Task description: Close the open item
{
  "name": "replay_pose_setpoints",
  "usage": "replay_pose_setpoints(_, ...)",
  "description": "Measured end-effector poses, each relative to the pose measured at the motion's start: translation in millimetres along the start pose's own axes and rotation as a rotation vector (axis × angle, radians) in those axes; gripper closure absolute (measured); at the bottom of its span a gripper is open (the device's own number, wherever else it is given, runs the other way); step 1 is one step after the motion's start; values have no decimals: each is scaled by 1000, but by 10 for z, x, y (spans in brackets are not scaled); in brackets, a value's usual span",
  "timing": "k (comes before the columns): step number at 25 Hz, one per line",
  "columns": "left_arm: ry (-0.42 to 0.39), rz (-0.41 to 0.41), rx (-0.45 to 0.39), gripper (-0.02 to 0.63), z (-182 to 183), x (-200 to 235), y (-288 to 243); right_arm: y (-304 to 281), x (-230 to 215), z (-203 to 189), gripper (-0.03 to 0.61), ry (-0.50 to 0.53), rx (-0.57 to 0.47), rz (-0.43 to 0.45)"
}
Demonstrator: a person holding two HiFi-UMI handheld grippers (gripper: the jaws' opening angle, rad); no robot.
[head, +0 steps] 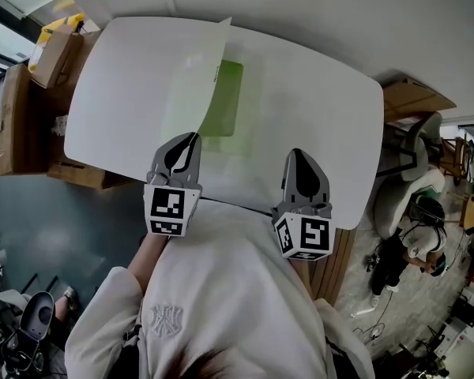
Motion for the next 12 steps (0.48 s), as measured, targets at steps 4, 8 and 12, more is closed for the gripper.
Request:
replay_pose_setpoints(4, -21, -38, 14, 597, -39, -129, -58, 12, -15, -24, 569, -9, 1, -4)
replay_pose_setpoints(8, -37, -70, 30, 594, -85, -245, -107, 25, -31, -46, 569, -19, 2, -9)
replay_pose_setpoints(12, -60, -95, 45, 593, -142, -341, -153, 32, -56, -55, 569, -23, 1, -15)
Point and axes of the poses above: the fingertips, and each gripper's own axes: y backward along the fingers, x to its left, z out of its top, the point moved 2 cm from there along y, backward along the fingers, and after that the axes turned 12 degrees about z, right-handed, at the moved point
